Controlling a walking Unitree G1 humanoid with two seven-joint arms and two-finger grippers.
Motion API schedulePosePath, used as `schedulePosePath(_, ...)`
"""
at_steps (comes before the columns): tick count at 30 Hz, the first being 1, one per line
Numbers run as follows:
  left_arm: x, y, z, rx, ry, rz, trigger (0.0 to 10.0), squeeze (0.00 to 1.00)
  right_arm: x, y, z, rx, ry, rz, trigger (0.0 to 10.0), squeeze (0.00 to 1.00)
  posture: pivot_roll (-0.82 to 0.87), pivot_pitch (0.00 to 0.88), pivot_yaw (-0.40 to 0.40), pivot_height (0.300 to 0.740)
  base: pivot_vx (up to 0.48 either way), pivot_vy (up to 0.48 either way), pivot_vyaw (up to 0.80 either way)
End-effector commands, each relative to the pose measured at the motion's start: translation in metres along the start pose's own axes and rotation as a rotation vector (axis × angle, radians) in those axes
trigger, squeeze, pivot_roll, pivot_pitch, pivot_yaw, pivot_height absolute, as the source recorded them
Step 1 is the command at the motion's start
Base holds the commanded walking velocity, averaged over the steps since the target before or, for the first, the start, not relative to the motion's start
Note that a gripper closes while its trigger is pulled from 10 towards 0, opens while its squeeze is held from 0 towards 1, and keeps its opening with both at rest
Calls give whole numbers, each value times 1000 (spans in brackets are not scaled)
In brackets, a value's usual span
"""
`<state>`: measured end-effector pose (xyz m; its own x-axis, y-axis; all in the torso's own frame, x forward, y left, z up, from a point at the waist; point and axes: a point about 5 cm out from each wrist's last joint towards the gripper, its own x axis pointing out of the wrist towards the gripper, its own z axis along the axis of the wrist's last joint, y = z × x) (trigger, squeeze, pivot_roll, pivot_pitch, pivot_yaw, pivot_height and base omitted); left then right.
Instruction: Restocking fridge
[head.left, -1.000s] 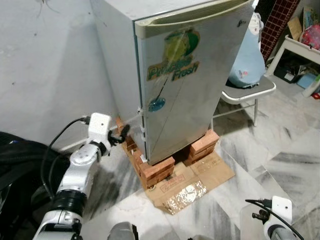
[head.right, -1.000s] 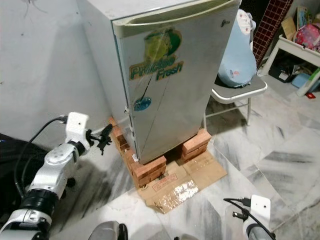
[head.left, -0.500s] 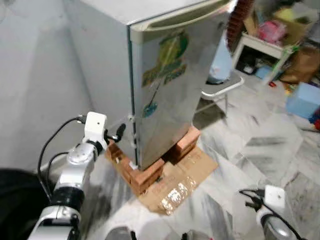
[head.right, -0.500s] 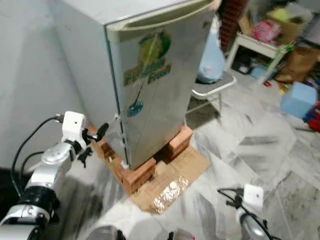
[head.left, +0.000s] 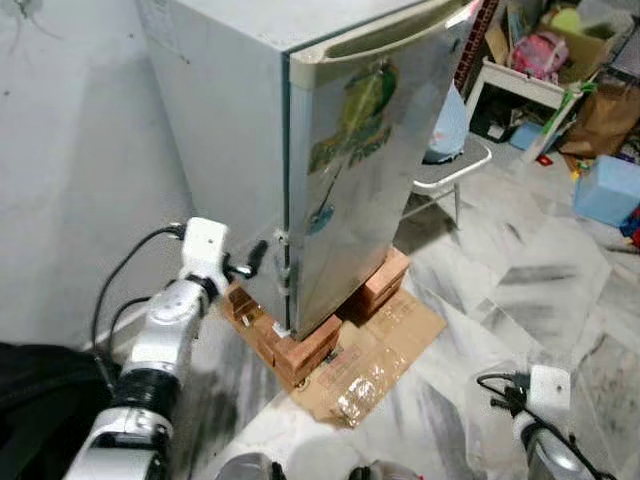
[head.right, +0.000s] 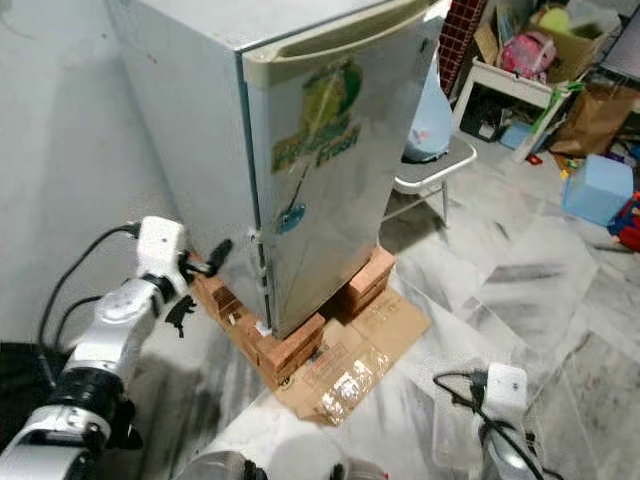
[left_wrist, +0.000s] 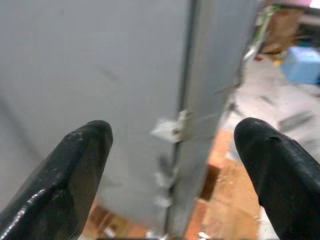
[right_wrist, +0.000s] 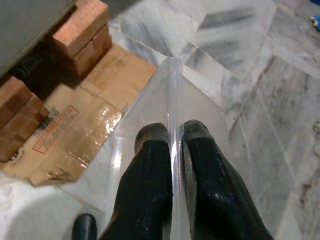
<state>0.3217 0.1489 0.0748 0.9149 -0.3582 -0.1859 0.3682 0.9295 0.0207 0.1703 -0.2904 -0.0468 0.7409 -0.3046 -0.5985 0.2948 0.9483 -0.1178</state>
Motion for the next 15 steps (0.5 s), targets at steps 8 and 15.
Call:
schedulePosePath(8,-1,3,5,3,-22,-9,10000,0,0,-4,1,-4,12,-13,10000,0,57,0,-30,740,386,0,0)
schedulePosePath(15,0,2,4,-6,-19,-11,10000,0,-1,-8,-5,-8,41,-20,10000,0,56,0,-30,740,327,0,0)
